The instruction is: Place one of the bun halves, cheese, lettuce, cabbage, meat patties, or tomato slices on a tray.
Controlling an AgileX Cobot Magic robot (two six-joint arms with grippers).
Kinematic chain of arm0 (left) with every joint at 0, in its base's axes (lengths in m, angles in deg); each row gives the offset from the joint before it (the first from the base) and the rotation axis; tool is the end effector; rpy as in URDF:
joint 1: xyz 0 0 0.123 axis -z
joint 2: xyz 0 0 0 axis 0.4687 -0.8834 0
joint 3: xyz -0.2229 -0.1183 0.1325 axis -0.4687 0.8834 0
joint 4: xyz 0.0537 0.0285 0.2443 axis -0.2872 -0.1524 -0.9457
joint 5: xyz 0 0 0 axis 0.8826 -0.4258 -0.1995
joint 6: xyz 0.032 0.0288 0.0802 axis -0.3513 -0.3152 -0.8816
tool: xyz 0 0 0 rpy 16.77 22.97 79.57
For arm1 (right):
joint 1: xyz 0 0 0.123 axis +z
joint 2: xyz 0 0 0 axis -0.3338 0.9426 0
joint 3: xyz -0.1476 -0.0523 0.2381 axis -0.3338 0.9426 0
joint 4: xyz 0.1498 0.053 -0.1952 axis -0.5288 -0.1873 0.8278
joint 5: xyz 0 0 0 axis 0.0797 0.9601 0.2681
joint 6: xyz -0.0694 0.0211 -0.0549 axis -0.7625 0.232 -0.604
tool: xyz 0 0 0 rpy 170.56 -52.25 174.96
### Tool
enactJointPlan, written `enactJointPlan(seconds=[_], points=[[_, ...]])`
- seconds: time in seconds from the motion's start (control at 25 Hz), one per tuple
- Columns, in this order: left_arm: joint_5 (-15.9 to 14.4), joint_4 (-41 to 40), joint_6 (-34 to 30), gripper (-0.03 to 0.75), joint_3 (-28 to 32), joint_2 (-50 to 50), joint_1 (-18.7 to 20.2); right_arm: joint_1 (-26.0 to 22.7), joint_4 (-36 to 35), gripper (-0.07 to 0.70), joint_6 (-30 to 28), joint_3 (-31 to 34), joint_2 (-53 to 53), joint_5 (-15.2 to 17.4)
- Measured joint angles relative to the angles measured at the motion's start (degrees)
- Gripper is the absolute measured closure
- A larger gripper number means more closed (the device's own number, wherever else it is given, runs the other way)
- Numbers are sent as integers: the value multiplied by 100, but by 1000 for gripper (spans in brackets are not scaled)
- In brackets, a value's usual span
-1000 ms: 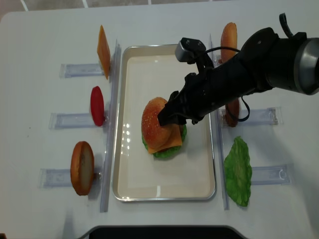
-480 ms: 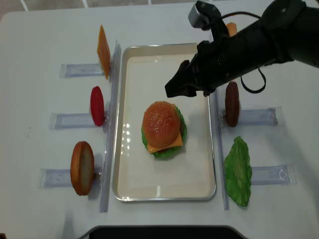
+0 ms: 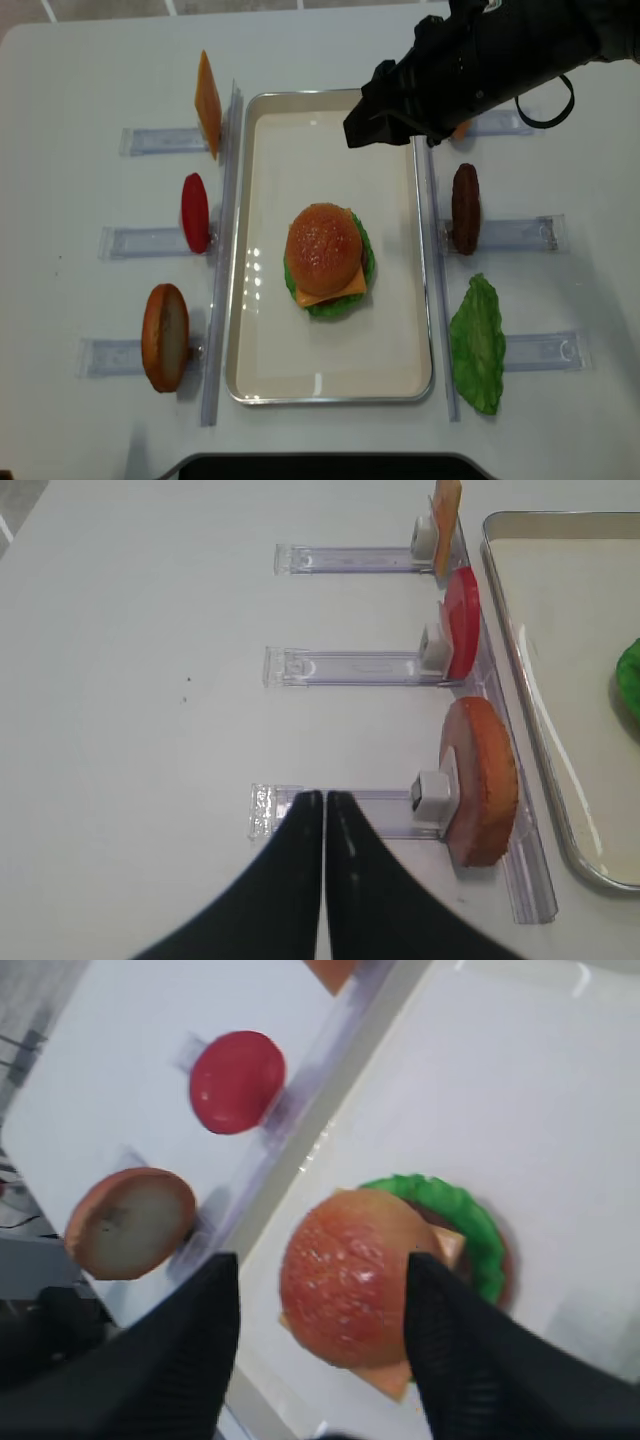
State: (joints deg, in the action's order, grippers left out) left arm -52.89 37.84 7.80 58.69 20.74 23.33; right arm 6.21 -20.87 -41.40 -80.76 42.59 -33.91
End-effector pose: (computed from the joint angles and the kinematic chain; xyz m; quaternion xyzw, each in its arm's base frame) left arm -0.0064 -0.0005 0.2665 -0.0240 0.8679 0.0262 0.4955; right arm 0.2804 0.1920 0.2886 -0.2233 0.8845 0.3570 0.2012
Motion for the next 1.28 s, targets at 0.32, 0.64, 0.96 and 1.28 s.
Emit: enactJointPlan(seconds=[0.32, 0.64, 0.96, 1.28], points=[[0, 0, -37, 716, 0, 0, 0, 0, 3414, 270, 2814, 0, 0, -273], [0, 0, -37, 716, 0, 0, 0, 0, 4683, 270, 3554, -188, 0, -15], [0, 0, -37, 716, 0, 0, 0, -356, 4620, 270, 3645, -263, 0, 95], [0, 0, -37, 716, 0, 0, 0, -2889, 4236, 270, 2838, -269, 0, 534]])
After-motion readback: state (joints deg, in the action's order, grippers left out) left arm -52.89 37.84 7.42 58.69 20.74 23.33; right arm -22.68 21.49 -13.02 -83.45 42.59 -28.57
